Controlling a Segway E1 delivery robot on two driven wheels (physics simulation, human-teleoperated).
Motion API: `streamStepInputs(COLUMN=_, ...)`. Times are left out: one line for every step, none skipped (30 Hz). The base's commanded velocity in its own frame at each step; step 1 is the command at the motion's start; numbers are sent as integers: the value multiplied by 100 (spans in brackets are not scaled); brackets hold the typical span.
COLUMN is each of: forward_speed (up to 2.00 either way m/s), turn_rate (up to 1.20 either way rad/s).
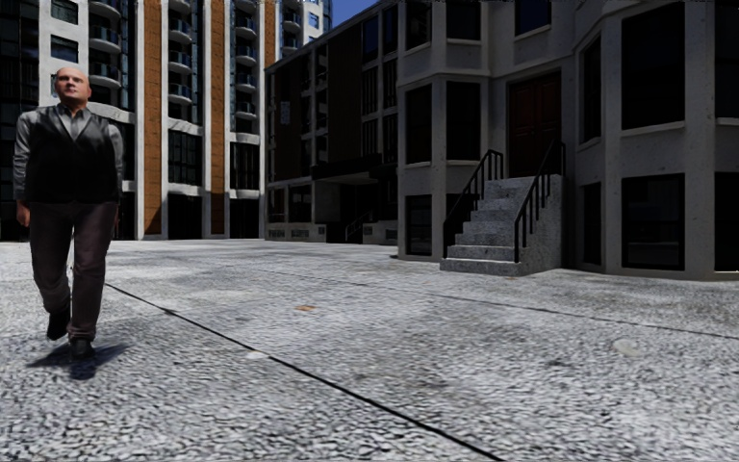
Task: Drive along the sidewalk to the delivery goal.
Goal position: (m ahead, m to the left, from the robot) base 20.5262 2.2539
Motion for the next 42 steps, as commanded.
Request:
streamStepInputs(forward_speed=105, turn_rate=46)
streamStepInputs(forward_speed=149, turn_rate=42)
streamStepInputs(forward_speed=149, turn_rate=42)
streamStepInputs(forward_speed=185, turn_rate=0)
streamStepInputs(forward_speed=200, turn_rate=0)
streamStepInputs(forward_speed=200, turn_rate=0)
streamStepInputs(forward_speed=200, turn_rate=0)
streamStepInputs(forward_speed=200, turn_rate=0)
streamStepInputs(forward_speed=200, turn_rate=0)
streamStepInputs(forward_speed=200, turn_rate=0)
streamStepInputs(forward_speed=200, turn_rate=0)
streamStepInputs(forward_speed=200, turn_rate=0)
streamStepInputs(forward_speed=200, turn_rate=0)
streamStepInputs(forward_speed=200, turn_rate=0)
streamStepInputs(forward_speed=200, turn_rate=0)
streamStepInputs(forward_speed=200, turn_rate=0)
streamStepInputs(forward_speed=200, turn_rate=0)
streamStepInputs(forward_speed=200, turn_rate=0)
streamStepInputs(forward_speed=200, turn_rate=0)
streamStepInputs(forward_speed=200, turn_rate=0)
streamStepInputs(forward_speed=200, turn_rate=0)
streamStepInputs(forward_speed=200, turn_rate=0)
streamStepInputs(forward_speed=200, turn_rate=0)
streamStepInputs(forward_speed=200, turn_rate=0)
streamStepInputs(forward_speed=200, turn_rate=0)
streamStepInputs(forward_speed=200, turn_rate=0)
streamStepInputs(forward_speed=200, turn_rate=0)
streamStepInputs(forward_speed=200, turn_rate=0)
streamStepInputs(forward_speed=200, turn_rate=0)
streamStepInputs(forward_speed=200, turn_rate=0)
streamStepInputs(forward_speed=200, turn_rate=0)
streamStepInputs(forward_speed=200, turn_rate=0)
streamStepInputs(forward_speed=200, turn_rate=0)
streamStepInputs(forward_speed=200, turn_rate=0)
streamStepInputs(forward_speed=200, turn_rate=0)
streamStepInputs(forward_speed=200, turn_rate=0)
streamStepInputs(forward_speed=200, turn_rate=0)
streamStepInputs(forward_speed=200, turn_rate=0)
streamStepInputs(forward_speed=200, turn_rate=0)
streamStepInputs(forward_speed=200, turn_rate=0)
streamStepInputs(forward_speed=200, turn_rate=0)
streamStepInputs(forward_speed=200, turn_rate=0)
